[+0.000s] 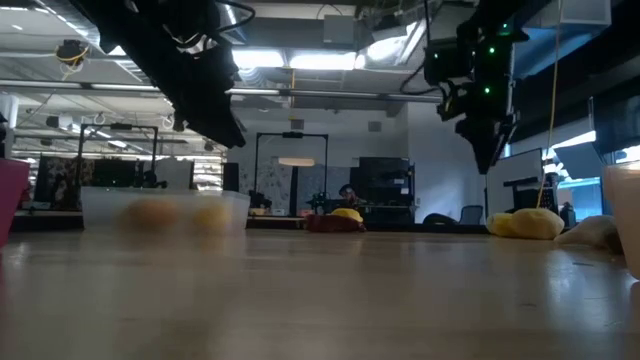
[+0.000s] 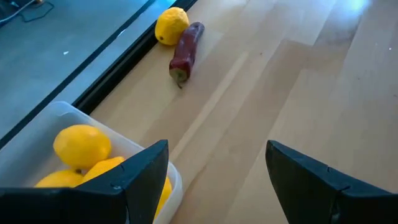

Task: Sort produce into baskets
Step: Put the yellow lemon into the left white bin

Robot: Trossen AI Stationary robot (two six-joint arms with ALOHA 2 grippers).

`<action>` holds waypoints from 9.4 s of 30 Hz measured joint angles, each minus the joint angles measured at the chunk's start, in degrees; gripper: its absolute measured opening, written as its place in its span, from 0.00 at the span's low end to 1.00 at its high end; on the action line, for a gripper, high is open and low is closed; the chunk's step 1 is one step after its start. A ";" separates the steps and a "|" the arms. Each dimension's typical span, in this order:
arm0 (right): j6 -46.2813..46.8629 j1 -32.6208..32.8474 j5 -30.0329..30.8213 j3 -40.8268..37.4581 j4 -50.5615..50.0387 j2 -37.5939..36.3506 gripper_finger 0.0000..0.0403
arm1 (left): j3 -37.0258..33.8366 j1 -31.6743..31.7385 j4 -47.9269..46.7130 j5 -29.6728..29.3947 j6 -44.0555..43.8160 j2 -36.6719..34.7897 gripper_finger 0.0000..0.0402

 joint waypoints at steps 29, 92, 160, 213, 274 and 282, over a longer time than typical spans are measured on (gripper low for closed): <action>-0.02 -11.84 -4.19 -0.09 -3.61 10.60 0.84 | -0.02 0.02 -0.04 0.00 -0.10 0.00 0.66; -6.14 6.62 -16.33 2.27 25.87 1.79 0.45 | -0.07 -1.68 10.86 8.37 5.38 0.00 0.66; -12.87 23.19 -31.93 2.23 77.41 9.79 0.45 | -0.13 -8.02 30.60 13.35 10.11 1.97 0.66; -6.89 23.15 -12.77 2.19 40.45 11.44 0.78 | 0.03 10.10 -18.49 -8.06 -15.08 -11.40 0.51; -7.16 23.15 -3.18 2.25 32.84 10.09 0.78 | 2.78 1.45 -2.85 3.44 1.92 -2.46 0.78; -2.04 19.17 1.27 2.25 15.01 4.27 0.78 | 2.78 -1.64 -2.13 3.43 2.35 1.04 0.78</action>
